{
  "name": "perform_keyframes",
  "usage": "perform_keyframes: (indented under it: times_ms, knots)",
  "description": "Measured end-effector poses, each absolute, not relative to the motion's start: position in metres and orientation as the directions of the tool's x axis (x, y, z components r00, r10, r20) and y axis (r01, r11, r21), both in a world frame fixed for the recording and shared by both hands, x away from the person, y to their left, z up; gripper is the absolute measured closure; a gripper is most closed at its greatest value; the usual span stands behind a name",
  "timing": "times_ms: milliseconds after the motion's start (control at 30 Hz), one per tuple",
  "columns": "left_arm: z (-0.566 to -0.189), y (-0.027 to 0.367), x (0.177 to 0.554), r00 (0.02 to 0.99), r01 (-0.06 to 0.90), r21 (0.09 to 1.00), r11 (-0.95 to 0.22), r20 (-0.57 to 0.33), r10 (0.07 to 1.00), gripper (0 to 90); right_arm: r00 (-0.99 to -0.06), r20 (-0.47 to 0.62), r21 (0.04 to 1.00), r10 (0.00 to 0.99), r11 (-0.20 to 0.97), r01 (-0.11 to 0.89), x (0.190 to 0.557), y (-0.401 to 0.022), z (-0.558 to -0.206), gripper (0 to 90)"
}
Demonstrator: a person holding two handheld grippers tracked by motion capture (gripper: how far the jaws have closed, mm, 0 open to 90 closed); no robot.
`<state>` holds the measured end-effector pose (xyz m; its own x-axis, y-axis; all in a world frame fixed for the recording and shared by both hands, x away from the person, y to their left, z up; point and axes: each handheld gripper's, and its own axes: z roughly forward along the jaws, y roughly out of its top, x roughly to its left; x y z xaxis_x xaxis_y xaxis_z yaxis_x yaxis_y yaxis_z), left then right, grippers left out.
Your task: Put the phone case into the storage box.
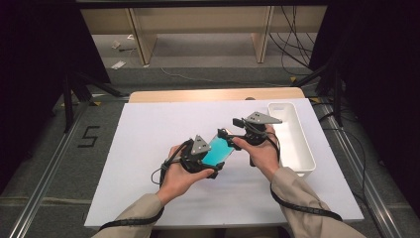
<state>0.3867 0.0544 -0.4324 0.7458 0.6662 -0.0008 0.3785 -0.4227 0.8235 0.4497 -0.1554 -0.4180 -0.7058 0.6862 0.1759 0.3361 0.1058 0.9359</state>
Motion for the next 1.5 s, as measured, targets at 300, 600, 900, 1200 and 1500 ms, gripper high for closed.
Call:
perform_keyframes:
  times_ms: [300, 600, 900, 1200, 1500]
  knots:
    - [-0.4324, 0.0546, 0.3866, 0.743, 0.378, 0.823, -0.424, 0.004, 0.669, 16.9, -0.715, 0.193, 0.931, 0.672, 0.105, 0.350, 0.4512, -0.1531, -0.4217, 37.0]
    - [-0.4330, 0.0551, 0.3871, 0.741, 0.378, 0.824, -0.421, 0.003, 0.672, 16.9, -0.723, 0.247, 0.919, 0.646, 0.079, 0.385, 0.4522, -0.1520, -0.4232, 50.5]
    - [-0.4330, 0.0553, 0.3871, 0.740, 0.374, 0.826, -0.421, 0.008, 0.672, 16.9, -0.729, 0.289, 0.909, 0.621, 0.060, 0.412, 0.4535, -0.1521, -0.4234, 60.1]
    - [-0.4336, 0.0553, 0.3871, 0.742, 0.367, 0.825, -0.429, 0.018, 0.670, 16.9, -0.721, 0.314, 0.900, 0.617, 0.050, 0.434, 0.4534, -0.1514, -0.4226, 65.0]
    - [-0.4362, 0.0545, 0.3868, 0.743, 0.333, 0.828, -0.451, 0.064, 0.666, 16.8, -0.722, 0.333, 0.898, 0.606, 0.028, 0.438, 0.4528, -0.1528, -0.4191, 70.2]
